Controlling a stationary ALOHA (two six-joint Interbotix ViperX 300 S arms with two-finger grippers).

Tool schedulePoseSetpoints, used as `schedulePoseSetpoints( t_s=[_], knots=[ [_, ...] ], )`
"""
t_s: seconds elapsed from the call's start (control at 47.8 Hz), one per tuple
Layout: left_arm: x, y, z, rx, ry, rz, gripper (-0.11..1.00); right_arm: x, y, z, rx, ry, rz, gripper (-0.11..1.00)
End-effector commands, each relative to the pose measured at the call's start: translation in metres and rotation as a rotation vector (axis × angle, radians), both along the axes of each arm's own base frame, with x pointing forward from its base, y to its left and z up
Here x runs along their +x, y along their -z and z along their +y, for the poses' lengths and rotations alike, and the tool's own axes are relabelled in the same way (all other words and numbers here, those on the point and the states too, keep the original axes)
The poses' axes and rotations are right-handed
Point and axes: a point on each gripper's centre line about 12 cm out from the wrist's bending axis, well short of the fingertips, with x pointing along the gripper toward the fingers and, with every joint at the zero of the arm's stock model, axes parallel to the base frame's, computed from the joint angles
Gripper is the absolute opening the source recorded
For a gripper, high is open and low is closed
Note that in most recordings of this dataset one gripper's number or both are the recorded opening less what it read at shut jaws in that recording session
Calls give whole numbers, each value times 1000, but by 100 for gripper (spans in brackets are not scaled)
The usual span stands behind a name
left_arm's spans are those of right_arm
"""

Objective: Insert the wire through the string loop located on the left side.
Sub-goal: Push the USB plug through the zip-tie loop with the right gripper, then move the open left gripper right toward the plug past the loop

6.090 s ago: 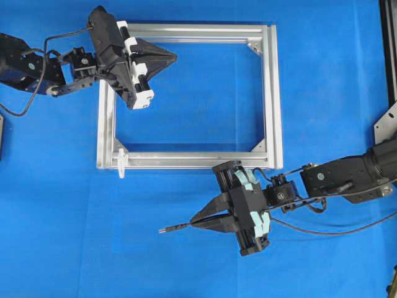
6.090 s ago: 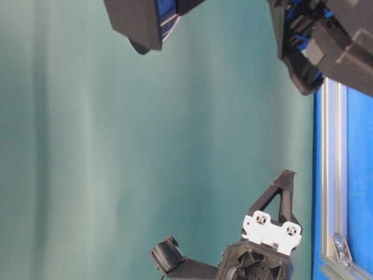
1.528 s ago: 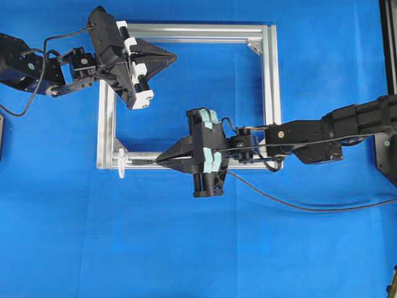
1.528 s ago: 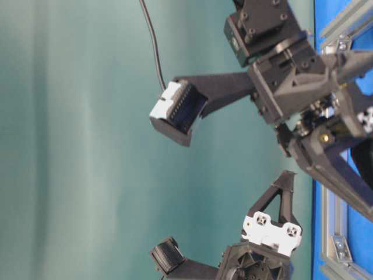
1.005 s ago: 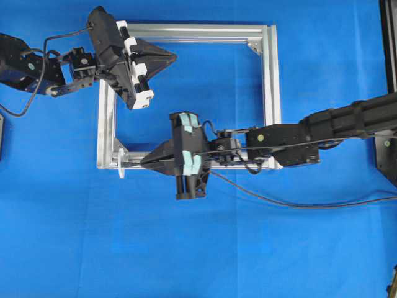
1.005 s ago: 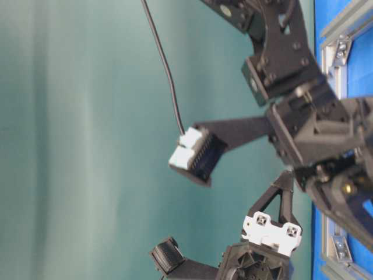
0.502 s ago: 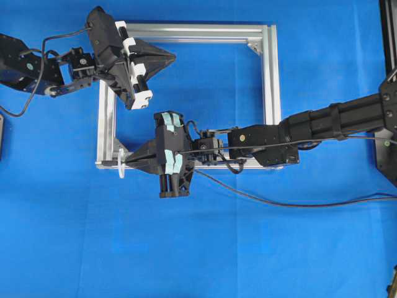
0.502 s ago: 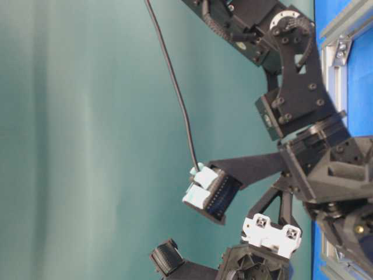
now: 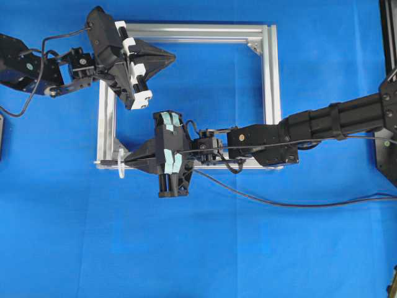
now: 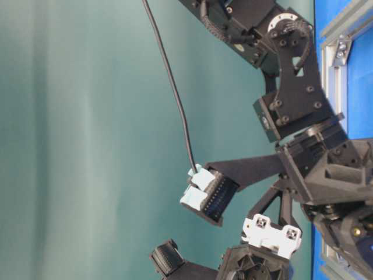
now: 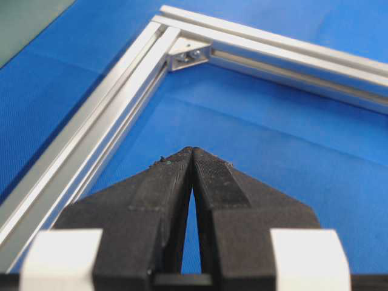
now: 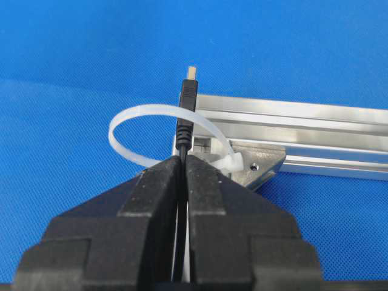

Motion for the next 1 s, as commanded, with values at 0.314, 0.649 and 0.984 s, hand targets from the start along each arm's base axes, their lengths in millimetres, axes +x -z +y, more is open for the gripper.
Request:
schedulePoseSetpoints(
  t_s=[0.314,0.649,0.984],
  knots=[
    [-52,-7,-16,-6,2,4,0,6,-18,-1,-2,0,-52,-10],
    [-110,-3,-33,-15,2,30,0,7,-19,-1,-2,0,-54,-10],
    [-143,-3,-44,-30,1,33,0,7,-19,-1,-2,0,-54,-10]
  ],
)
